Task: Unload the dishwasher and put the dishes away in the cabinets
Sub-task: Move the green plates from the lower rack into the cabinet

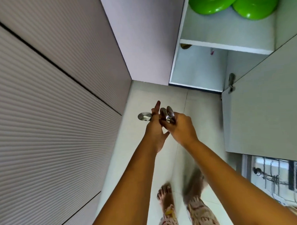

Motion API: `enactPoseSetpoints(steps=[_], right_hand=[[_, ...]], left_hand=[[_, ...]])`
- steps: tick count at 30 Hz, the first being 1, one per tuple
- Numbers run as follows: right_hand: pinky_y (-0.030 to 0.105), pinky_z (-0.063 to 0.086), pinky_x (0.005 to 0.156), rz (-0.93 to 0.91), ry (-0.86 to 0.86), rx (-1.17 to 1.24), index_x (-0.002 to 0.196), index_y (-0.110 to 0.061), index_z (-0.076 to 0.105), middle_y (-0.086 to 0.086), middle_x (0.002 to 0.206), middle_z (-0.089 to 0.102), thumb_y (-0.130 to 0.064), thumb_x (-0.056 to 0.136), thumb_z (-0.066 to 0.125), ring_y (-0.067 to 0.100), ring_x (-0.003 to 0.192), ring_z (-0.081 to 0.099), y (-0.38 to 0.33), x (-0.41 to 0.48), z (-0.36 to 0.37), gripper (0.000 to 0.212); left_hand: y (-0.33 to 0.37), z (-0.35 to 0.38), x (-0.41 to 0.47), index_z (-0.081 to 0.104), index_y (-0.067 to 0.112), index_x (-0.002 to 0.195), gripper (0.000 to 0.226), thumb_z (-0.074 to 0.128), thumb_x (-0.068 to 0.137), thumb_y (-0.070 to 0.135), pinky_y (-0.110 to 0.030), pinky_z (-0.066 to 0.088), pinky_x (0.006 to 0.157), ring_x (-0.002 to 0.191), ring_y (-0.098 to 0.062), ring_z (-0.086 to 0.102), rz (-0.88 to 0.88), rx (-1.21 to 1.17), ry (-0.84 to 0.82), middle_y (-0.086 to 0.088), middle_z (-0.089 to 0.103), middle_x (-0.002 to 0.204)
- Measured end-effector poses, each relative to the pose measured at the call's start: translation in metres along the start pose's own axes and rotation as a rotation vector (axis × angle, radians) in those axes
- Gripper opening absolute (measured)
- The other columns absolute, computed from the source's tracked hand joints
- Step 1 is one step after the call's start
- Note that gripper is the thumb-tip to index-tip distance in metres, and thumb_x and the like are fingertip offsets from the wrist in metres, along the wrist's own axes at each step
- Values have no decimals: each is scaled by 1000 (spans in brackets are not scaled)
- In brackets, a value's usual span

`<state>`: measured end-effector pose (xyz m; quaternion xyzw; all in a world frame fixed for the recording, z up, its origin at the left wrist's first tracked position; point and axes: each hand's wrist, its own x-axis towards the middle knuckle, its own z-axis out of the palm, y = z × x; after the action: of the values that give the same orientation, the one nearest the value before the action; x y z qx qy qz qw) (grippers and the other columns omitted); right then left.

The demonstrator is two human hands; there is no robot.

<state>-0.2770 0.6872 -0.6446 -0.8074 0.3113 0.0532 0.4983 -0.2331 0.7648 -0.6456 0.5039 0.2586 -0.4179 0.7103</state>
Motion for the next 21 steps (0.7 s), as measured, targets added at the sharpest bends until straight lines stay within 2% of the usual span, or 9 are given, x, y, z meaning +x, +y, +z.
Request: enactPoseSetpoints(steps=[3,5,8,11,13,15,17,21], right_hand=[[28,54,80,-42,2,-78,108,-15,67,4,102,71,-32,90,61,21,88,67,4,24,-23,26],[27,53,81,-47,-12,-120,110,-16,66,4,105,71,-34,91,59,20,90,67,0,38,-37,27],[29,52,79,-5,36,-113,106,-15,68,4,100,71,-39,89,59,22,89,67,-4,67,-78,31],[32,52,74,-46,104,-125,98,-14,69,6,93,72,-39,88,62,24,85,66,-6,105,-120,27],[32,50,76,-37,154,-198,101,-16,70,7,98,72,-40,87,62,27,91,66,-10,137,-146,29],[33,48,79,-33,221,-274,104,-16,69,11,104,71,-40,87,62,31,98,64,-18,170,-168,30],[34,47,80,-43,272,-323,105,-15,68,13,107,69,-38,87,62,34,102,62,-22,203,-191,30],[39,48,83,-24,317,-407,108,-13,64,17,112,66,-37,88,60,39,105,60,-21,249,-216,31]], left_hand=[[9,24,14,53,25,131,55,54,86,56,-54,33,107,126,-18,50,-27,75,18,-1,57,133],[18,36,14,50,27,134,54,46,89,57,-50,35,105,132,-20,43,-15,152,17,-1,48,141],[38,71,18,50,31,133,42,47,94,46,-41,45,92,124,-23,47,18,254,46,1,49,135],[66,108,35,56,24,124,34,58,92,33,-32,47,81,108,-19,54,87,268,147,0,58,126],[86,137,48,53,23,127,35,57,93,28,-29,46,76,105,-20,55,134,327,107,-1,60,122],[103,162,59,41,23,138,44,52,96,24,-33,44,81,106,-21,52,154,453,41,-3,56,123],[114,187,73,31,25,144,54,52,95,19,-35,42,86,110,-23,49,167,573,-6,-6,49,132],[124,216,99,24,25,148,66,57,92,14,-39,36,108,135,-27,35,310,923,-32,-5,28,152]])
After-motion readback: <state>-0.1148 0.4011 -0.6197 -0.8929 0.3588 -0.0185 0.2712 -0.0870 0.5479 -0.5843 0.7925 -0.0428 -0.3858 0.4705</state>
